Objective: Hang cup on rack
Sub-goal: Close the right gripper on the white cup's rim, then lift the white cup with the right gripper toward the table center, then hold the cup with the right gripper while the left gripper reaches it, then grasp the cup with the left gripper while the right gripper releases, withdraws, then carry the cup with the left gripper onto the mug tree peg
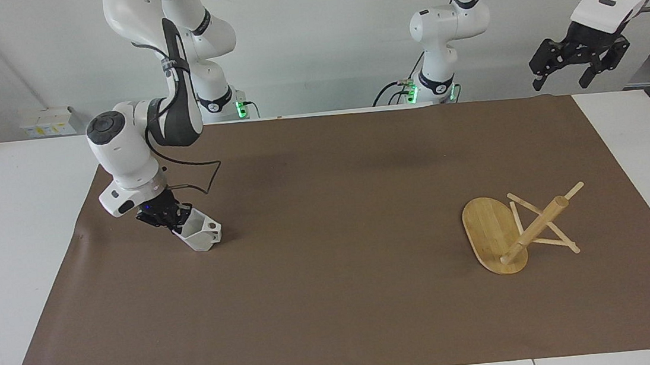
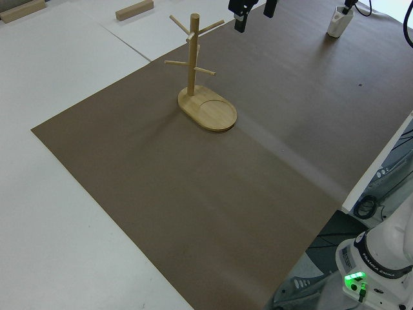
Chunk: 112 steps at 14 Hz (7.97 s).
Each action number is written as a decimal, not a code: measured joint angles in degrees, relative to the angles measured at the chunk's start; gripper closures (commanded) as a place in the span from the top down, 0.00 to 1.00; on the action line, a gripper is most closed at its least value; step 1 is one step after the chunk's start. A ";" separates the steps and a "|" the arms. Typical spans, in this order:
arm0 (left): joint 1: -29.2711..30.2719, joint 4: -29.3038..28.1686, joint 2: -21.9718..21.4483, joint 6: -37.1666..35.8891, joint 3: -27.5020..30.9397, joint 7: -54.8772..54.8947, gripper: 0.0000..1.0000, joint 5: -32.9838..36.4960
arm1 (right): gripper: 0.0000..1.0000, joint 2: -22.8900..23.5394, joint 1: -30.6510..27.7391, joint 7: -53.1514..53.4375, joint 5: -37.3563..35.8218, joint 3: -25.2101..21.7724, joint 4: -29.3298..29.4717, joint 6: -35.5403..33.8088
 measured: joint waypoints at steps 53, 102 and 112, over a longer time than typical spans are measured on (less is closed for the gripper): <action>-15.64 -22.67 -9.57 26.64 -1.83 54.26 1.00 -25.63 | 0.00 -1.89 0.55 -2.38 60.85 30.31 17.63 -9.12; -14.49 -30.06 -10.54 34.21 -1.59 54.08 0.00 -28.95 | 1.00 -2.94 -2.06 -2.80 5.73 16.18 17.44 -20.63; -11.69 -30.96 -11.27 33.47 -3.24 25.48 0.00 -15.79 | 1.00 -5.01 -2.74 -2.87 -2.81 3.10 18.09 -35.11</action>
